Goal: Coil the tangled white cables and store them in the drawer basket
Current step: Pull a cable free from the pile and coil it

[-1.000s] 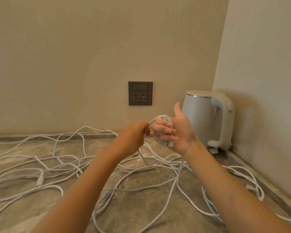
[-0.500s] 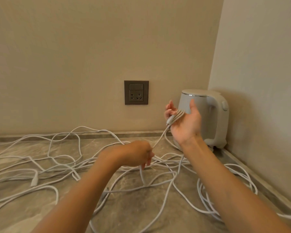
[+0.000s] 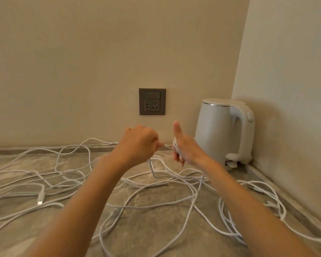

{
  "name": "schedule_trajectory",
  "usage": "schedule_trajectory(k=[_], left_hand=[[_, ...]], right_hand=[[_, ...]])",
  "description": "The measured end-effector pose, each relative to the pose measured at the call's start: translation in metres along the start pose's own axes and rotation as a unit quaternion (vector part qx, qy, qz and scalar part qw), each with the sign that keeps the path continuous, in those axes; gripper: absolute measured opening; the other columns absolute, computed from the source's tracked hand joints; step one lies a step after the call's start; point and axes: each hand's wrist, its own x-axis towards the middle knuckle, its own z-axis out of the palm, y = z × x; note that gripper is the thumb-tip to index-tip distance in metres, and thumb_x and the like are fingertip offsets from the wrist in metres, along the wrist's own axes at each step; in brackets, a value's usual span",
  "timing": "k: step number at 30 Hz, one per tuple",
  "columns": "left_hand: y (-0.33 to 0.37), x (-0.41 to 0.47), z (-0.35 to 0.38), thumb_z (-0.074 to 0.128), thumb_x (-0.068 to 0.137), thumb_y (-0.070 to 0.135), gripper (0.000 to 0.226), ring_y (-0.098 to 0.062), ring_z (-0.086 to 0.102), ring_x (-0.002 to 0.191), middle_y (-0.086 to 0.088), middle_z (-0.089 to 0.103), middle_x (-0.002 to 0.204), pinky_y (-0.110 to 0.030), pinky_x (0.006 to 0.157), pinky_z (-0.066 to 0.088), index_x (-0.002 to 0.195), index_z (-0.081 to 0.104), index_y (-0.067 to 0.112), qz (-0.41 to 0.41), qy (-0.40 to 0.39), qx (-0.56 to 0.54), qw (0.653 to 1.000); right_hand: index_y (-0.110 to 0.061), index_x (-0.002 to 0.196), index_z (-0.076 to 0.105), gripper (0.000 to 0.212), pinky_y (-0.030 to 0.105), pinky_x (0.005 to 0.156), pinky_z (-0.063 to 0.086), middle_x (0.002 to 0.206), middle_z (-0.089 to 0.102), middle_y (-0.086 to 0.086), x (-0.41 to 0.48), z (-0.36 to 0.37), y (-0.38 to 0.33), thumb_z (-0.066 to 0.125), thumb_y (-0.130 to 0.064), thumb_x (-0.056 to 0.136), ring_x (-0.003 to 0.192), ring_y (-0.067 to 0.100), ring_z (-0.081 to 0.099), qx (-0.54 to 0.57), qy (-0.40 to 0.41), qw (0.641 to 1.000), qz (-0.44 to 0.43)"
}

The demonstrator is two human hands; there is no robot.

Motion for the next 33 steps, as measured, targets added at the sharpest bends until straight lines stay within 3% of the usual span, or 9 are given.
schedule_trajectory(k=[3,6,11,15,18,22,28,31,33], left_hand=[[-0.003,-0.001,0.0,0.039,0.097,0.033,0.031,-0.014,0.041,0.085,0.003,0.055,0.082,-0.029,0.079,0.026,0.076,0.056,0.017,0.001,0.033,0.024,0.999],[-0.003,0.0,0.0,0.041,0.096,0.035,0.031,-0.018,0.051,0.081,0.002,0.058,0.077,-0.029,0.075,0.031,0.077,0.057,0.016,-0.003,0.06,-0.001,0.998],[-0.004,-0.001,0.005,0.035,0.097,0.039,0.038,-0.032,0.058,0.079,-0.013,0.066,0.087,-0.037,0.07,0.04,0.086,0.055,0.008,-0.011,0.07,0.012,0.997],[-0.003,0.0,0.009,0.033,0.097,0.036,0.031,-0.03,0.055,0.078,-0.013,0.064,0.089,-0.034,0.065,0.034,0.084,0.049,0.012,-0.017,0.064,-0.027,0.997],[-0.006,-0.001,0.004,0.042,0.096,0.034,0.026,-0.021,0.051,0.074,-0.005,0.061,0.084,-0.031,0.064,0.036,0.081,0.051,0.014,-0.016,0.014,-0.065,0.998],[-0.012,-0.001,0.0,0.051,0.093,0.032,0.023,-0.014,0.055,0.07,0.001,0.063,0.075,-0.027,0.066,0.041,0.081,0.062,0.015,-0.017,-0.046,-0.076,0.996],[-0.007,-0.005,-0.004,0.053,0.093,0.022,0.022,-0.01,0.061,0.076,0.005,0.068,0.073,-0.03,0.08,0.048,0.074,0.064,0.021,-0.004,-0.116,-0.047,0.992],[0.001,-0.008,-0.009,0.06,0.088,0.022,0.014,-0.009,0.06,0.069,0.005,0.064,0.067,-0.026,0.076,0.048,0.079,0.071,0.017,0.011,-0.152,-0.042,0.987],[0.007,-0.006,-0.007,0.06,0.088,0.025,0.016,-0.018,0.059,0.085,-0.001,0.067,0.084,-0.03,0.08,0.043,0.093,0.07,0.015,0.016,-0.11,0.07,0.991]], right_hand=[[-0.007,0.045,0.04,0.089,0.021,0.042,0.036,0.039,0.043,0.001,0.0,-0.003,-0.001,-0.012,-0.071,0.078,0.034,0.01,0.037,0.056,-0.127,0.989,0.044],[-0.009,0.037,0.037,0.091,0.018,0.036,0.028,0.037,0.038,0.003,0.0,-0.008,-0.001,-0.011,-0.075,0.077,0.034,0.011,0.032,0.167,-0.195,0.965,0.058],[-0.01,0.037,0.038,0.088,0.016,0.028,0.023,0.037,0.037,0.003,0.003,-0.015,-0.002,0.001,-0.079,0.079,0.029,0.008,0.028,0.333,-0.169,0.925,0.073],[-0.012,0.038,0.037,0.084,0.015,0.029,0.023,0.038,0.034,-0.001,0.001,-0.012,-0.003,0.009,-0.077,0.082,0.029,0.006,0.026,0.263,-0.187,0.943,0.083],[-0.013,0.043,0.034,0.078,0.015,0.029,0.019,0.038,0.035,-0.002,0.0,-0.01,-0.002,0.014,-0.077,0.083,0.03,0.006,0.025,0.229,-0.112,0.96,0.113],[-0.014,0.049,0.033,0.071,0.018,0.031,0.017,0.037,0.037,-0.001,0.003,-0.014,0.003,0.024,-0.074,0.086,0.03,0.007,0.025,0.285,0.028,0.95,0.122],[-0.009,0.044,0.04,0.073,0.018,0.032,0.025,0.036,0.04,0.0,0.007,-0.01,0.009,0.035,-0.064,0.091,0.03,0.009,0.031,0.27,0.11,0.949,0.117],[-0.01,0.047,0.04,0.063,0.017,0.031,0.023,0.038,0.041,0.001,0.013,-0.014,0.018,0.044,-0.053,0.093,0.033,0.009,0.03,0.366,0.172,0.906,0.127],[-0.011,0.05,0.037,0.059,0.017,0.03,0.021,0.037,0.038,-0.001,0.015,-0.018,0.019,0.046,-0.049,0.094,0.034,0.007,0.03,0.465,0.183,0.859,0.112]])
